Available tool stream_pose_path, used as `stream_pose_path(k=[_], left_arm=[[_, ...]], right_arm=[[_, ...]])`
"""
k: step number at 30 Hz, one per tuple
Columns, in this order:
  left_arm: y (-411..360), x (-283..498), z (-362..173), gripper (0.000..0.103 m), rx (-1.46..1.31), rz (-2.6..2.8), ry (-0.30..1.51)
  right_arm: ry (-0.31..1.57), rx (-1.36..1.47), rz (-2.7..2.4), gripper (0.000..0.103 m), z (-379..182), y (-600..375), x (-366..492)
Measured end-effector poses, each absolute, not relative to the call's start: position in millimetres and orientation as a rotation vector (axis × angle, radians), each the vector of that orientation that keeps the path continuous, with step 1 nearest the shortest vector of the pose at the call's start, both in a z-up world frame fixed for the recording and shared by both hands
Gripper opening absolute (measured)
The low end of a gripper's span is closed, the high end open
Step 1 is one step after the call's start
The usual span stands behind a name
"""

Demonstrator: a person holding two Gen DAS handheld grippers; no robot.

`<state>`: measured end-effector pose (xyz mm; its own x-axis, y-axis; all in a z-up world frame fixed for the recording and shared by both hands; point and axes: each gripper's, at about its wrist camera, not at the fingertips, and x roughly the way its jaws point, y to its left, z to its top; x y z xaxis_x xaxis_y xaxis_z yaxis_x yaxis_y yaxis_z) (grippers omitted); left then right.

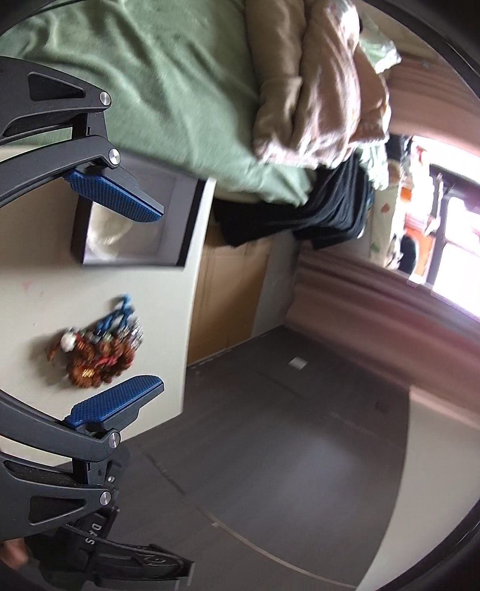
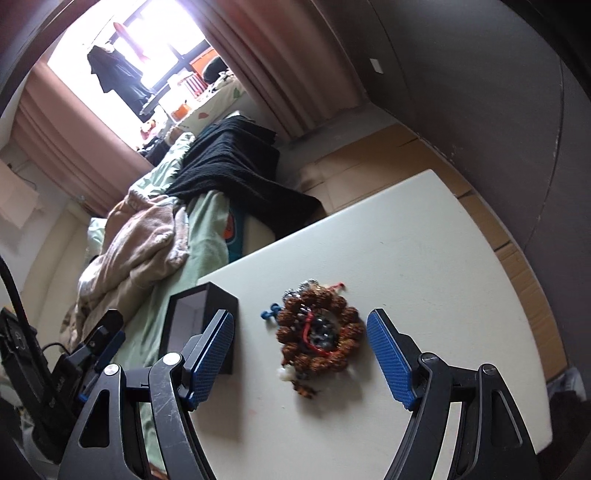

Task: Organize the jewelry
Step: 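Grasp the brown bead bracelet from the pile with the left tool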

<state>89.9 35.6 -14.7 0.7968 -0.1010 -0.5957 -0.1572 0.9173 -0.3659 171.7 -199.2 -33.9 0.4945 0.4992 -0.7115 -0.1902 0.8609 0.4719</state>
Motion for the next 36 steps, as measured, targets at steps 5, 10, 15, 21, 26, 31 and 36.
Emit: stream_pose_path(k=[5, 10, 15, 21, 26, 31, 36], left_arm=[[5.0, 101.5, -28.1, 0.085, -0.398, -0.029, 0.709], [-21.7, 109.4, -36.4, 0.082, -0.338, -0.070, 0.739], [-38.4, 121.1, -50.3, 0.071, -0.326, -0.071, 0.785], [-52.3, 140.2, -72.1, 0.061, -0.286, -0.040, 0.857], [-53.4, 155.5, -92.7, 0.051, -0.254, 0.005, 0.925], [-50.2, 167.1, -107.0, 0.048, -0.267, 0.035, 0.975], [-52.5, 169.2, -104.6, 0.020, -0.283, 0.007, 0.961]], right_arm=[[0.994, 0.364, 0.430, 0.075, -37.8, -213.1, 172.8], [1.012, 0.351, 0.375, 0.075, -41.5, -226.4, 173.1], [1.052, 0.393, 0.322, 0.075, -49.4, -245.8, 180.9], [1.102, 0.443, 0.241, 0.075, -60.6, -267.3, 191.7], [1.103, 0.450, 0.228, 0.075, -59.5, -274.7, 196.6], [1.124, 0.460, 0.220, 0.075, -65.0, -275.5, 203.7], [1.146, 0.447, 0.224, 0.075, -70.5, -268.2, 206.8]])
